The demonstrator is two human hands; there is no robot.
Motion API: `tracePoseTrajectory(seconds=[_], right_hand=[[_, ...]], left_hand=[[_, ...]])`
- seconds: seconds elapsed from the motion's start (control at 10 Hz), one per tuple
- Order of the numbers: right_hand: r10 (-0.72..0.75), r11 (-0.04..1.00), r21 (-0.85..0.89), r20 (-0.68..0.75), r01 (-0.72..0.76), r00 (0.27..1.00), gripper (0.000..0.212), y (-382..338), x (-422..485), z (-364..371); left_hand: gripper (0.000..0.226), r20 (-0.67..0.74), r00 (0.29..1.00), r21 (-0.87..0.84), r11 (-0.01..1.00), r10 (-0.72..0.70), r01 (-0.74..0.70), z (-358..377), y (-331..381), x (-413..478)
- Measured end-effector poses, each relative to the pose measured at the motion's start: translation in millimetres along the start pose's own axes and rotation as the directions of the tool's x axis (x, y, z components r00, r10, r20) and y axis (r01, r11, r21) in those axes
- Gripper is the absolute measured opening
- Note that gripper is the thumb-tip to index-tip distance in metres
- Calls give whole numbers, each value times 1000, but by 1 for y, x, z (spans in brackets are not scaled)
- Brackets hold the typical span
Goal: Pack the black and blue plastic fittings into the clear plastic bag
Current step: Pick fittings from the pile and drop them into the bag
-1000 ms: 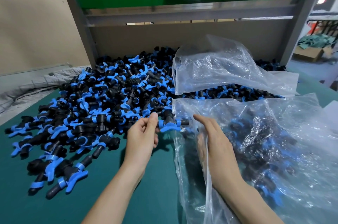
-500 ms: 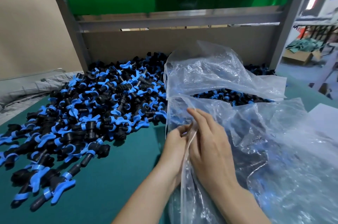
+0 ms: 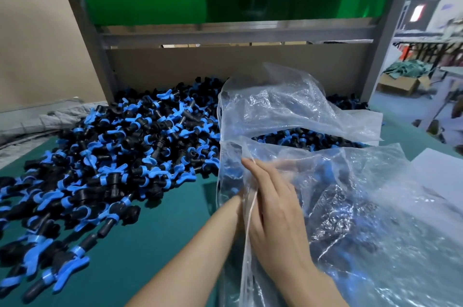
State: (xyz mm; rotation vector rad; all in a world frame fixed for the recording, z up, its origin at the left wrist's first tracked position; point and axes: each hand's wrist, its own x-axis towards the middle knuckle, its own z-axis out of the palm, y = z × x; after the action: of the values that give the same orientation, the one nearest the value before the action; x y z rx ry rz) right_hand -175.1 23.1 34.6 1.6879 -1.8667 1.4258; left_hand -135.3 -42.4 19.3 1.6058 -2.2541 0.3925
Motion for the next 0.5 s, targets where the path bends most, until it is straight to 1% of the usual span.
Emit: tracePoseTrajectory(seconds=[0.1,0.2,0.3,0.4,0.5], right_hand=[[32,999,21,44,-33,999,50,3,0,8],[94,995,24,152,-98,984,52,11,-5,13],[175,983,11,263,-184,949,49,21,-11,18],[250,963,15,322,-268,913,48,23,-13,22],[269,957,12,335,-289,903,47,24,-14,24]], left_hand=[[31,421,899,-889,251,122,382,-11,-24,19],[30,221,975,-945,253,27,207,17,-74,16],[25,33,996,-821,566,-88,77,39,-106,6],[29,10,994,-618,780,-113,95,45,-116,10],[34,8,992,-459,881,-125,115,46,-107,12]])
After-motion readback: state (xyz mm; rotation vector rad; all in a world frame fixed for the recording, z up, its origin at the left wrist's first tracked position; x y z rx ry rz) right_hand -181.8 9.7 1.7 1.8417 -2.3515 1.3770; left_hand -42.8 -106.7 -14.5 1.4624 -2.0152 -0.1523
